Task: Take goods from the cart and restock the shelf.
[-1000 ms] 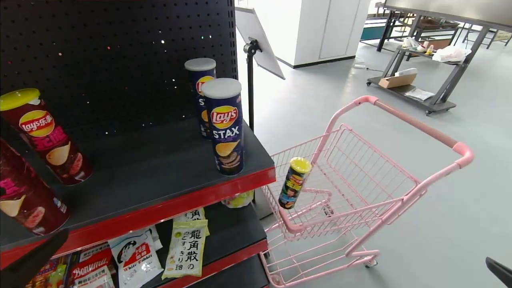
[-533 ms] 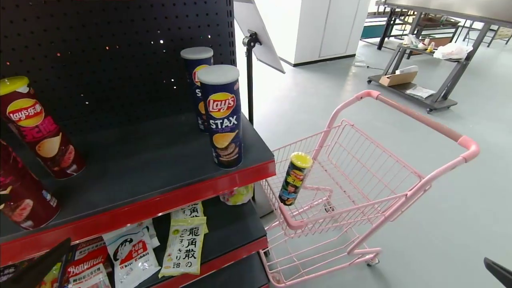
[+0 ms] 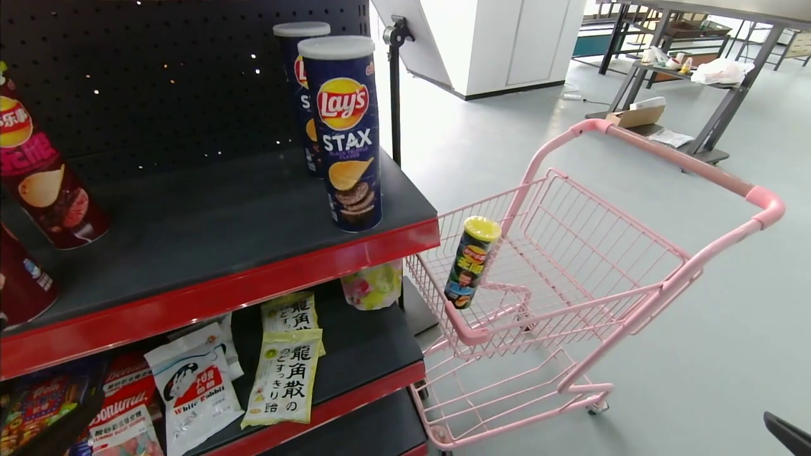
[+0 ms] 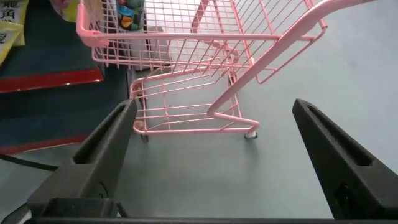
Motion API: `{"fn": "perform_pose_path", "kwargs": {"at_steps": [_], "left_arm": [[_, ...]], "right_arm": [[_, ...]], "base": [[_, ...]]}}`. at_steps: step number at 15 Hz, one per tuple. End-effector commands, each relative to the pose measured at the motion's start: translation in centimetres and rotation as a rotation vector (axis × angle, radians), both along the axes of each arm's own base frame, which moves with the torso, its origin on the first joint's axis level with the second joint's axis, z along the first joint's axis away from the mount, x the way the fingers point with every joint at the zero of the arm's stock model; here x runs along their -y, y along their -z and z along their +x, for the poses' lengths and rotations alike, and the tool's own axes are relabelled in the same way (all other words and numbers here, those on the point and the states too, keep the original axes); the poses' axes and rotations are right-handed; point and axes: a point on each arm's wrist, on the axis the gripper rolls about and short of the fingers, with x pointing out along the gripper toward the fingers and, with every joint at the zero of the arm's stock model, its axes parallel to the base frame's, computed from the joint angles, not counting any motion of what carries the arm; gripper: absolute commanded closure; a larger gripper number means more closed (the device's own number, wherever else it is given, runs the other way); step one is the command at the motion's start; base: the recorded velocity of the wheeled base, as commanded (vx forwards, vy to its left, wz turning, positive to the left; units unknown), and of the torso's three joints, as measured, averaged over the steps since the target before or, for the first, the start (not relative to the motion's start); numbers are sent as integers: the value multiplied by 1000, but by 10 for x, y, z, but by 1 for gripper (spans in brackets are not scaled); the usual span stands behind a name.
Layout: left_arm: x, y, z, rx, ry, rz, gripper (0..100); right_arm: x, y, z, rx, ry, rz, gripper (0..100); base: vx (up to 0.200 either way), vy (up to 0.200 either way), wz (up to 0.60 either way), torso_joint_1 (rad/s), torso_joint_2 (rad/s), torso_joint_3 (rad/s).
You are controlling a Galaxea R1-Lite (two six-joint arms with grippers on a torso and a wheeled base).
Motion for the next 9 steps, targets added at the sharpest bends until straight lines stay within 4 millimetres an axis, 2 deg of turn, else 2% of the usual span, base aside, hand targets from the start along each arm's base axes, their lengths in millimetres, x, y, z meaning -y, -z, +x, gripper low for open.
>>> {"fn": "perform_pose_path", "kwargs": {"at_steps": [1,5,7,8,9], "left_arm": [[-1,0,-3,13,-1,-4,0],[-3,5,-9,27,-6,-8,0],[-4,12,-13,25,-8,-12,0],[-6,18,-17,26,-20,-25,0],[-7,23,-20,24,-31,-48,0]], "right_arm": [[0,0,1,-3,-1,-1,0],[-1,11,4,-61,2,-16,0],[-4,-3,18,-72,1,-16,0],[-10,-22,48,-60,3,1,0],[-17,-31,80,-37,5,16,0]], "base": [[0,0,0,-154,544,378],[0,0,0,-150,522,380],[0,0,0,-61,286,205],[0,0,0,-27,115,100],[0,0,0,-12,66,51]]}}
